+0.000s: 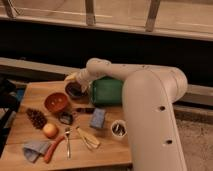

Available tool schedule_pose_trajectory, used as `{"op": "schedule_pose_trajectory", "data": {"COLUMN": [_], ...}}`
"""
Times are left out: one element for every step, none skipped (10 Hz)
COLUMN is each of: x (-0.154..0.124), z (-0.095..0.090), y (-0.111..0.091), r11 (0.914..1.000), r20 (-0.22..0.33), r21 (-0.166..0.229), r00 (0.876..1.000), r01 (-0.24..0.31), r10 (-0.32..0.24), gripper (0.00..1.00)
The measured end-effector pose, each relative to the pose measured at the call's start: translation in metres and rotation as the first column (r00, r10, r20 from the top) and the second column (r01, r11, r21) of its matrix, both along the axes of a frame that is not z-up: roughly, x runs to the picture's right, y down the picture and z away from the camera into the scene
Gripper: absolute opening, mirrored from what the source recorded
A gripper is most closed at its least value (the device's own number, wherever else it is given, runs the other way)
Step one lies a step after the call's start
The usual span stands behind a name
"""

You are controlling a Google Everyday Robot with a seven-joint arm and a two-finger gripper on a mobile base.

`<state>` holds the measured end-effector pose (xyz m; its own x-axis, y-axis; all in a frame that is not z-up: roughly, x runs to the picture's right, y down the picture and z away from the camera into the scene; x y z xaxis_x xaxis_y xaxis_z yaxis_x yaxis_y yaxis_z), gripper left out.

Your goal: Place eraser in purple bowl

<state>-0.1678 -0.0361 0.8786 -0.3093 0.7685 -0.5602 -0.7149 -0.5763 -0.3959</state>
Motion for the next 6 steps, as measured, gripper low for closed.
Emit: {"op": "schedule_pose_trajectory", "data": {"x": [-0.0004,-0.0011,-0.0016,-0.0014,-0.0011,-0.0013], "z": [0.0,-0.0002,-0.0002,-0.0001,-0.0001,-0.0001], "y": [0.0001,0.0001,0.0004,0.0002,0.0,0.0002], "r11": [1.0,1.0,1.0,1.0,1.0,1.0], "r20": [0.0,0.001,0.001,0.001,0.001,0.001], "r21": [0.0,0.0,0.0,0.0,0.0,0.0], "r00": [1.0,1.0,1.0,1.0,1.0,1.0], "r01": [0.001,0.001,0.002,0.001,0.001,0.001], "r10": [-0.001,-0.001,-0.002,-0.001,-0.001,-0.001], "gripper": [0.74,0.74,0.74,0.74,0.74,0.74]}}
